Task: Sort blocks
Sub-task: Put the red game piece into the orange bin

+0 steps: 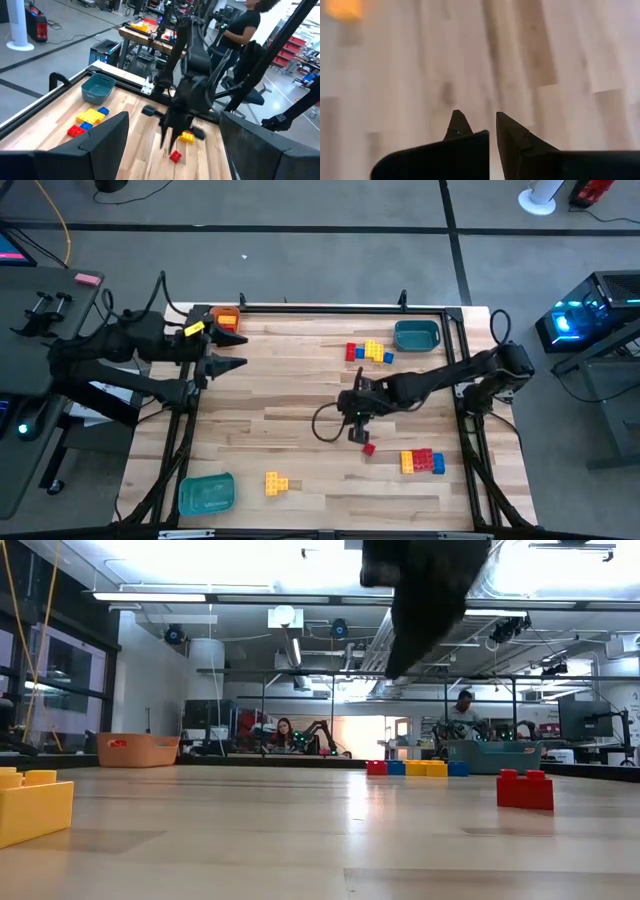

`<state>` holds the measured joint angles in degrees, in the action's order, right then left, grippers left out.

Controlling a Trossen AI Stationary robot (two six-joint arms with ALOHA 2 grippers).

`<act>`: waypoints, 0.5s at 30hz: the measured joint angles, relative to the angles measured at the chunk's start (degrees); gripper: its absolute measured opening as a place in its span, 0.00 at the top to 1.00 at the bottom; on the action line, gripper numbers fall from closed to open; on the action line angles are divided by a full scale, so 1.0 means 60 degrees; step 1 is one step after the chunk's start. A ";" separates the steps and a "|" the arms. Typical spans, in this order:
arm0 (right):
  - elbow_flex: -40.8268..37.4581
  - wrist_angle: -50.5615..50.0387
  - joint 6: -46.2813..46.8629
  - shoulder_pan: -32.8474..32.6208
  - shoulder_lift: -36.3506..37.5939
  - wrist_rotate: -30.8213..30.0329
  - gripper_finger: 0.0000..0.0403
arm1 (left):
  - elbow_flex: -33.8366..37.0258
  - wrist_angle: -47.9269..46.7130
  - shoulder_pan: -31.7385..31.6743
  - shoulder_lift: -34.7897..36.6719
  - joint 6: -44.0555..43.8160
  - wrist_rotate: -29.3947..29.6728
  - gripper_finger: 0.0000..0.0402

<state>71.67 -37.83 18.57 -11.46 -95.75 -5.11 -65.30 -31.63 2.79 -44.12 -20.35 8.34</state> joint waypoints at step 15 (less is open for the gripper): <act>-0.1199 -0.0943 0.4678 -0.1782 0.0001 0.0737 0.68 | 0.0000 -0.0272 -0.0004 -0.0239 0.0000 0.0142 0.26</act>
<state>64.47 -43.49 46.64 -22.15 -95.74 -0.69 -65.30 -33.26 2.76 -45.55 -20.35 9.19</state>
